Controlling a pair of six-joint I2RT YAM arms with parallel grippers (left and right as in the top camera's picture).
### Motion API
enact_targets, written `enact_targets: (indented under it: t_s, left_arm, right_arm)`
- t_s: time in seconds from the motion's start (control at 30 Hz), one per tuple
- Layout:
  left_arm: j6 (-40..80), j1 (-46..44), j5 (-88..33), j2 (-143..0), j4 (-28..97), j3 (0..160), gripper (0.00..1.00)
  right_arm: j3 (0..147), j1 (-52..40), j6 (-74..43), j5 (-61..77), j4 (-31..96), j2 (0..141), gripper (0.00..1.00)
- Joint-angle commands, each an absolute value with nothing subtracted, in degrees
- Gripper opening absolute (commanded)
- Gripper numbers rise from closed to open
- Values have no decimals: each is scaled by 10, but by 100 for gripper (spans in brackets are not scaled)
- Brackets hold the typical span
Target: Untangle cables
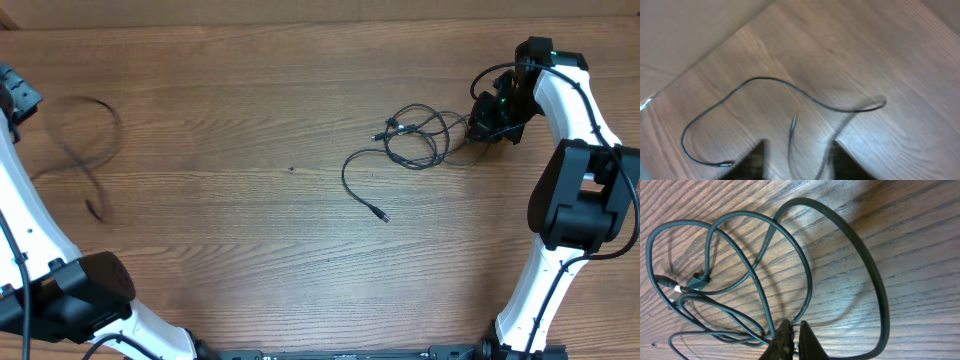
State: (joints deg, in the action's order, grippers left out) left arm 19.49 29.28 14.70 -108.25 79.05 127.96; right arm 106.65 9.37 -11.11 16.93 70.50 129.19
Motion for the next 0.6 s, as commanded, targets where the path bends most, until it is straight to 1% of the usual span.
enact_targets:
  t_s: [0.0,0.03,0.07,0.13,0.27,0.37,0.43,0.57]
  left_arm:
    - [224,331,157,-1098,793,1283,66]
    - [225,343,136,-1098,793,1283,70]
    - [225,349,123,-1098,793,1283,72]
    - [223,360,72,-1092,792,1284,71]
    - [197,345,-32,-1063,774,1284,67]
    - [198,312,-100,-1037,773,1284,66]
    - [199,275,-136,-1017,766,1284,66]
    - [198,183,-147,-991,763,1284,68]
  right_arm:
    - [1068,93,-103,164,702,1296,4]
    - [1068,93,-103,166,701,1296,4]
    - [1068,93,-103,168,701,1296,4]
    - [1068,92,-102,171,699,1296,4]
    - [1069,92,-43,262,695,1296,4]
    - [1077,90,-41,290,707,1293,4]
    - [1087,83,-21,320,723,1286,4]
    - [1103,56,-8,329,739,1261,4]
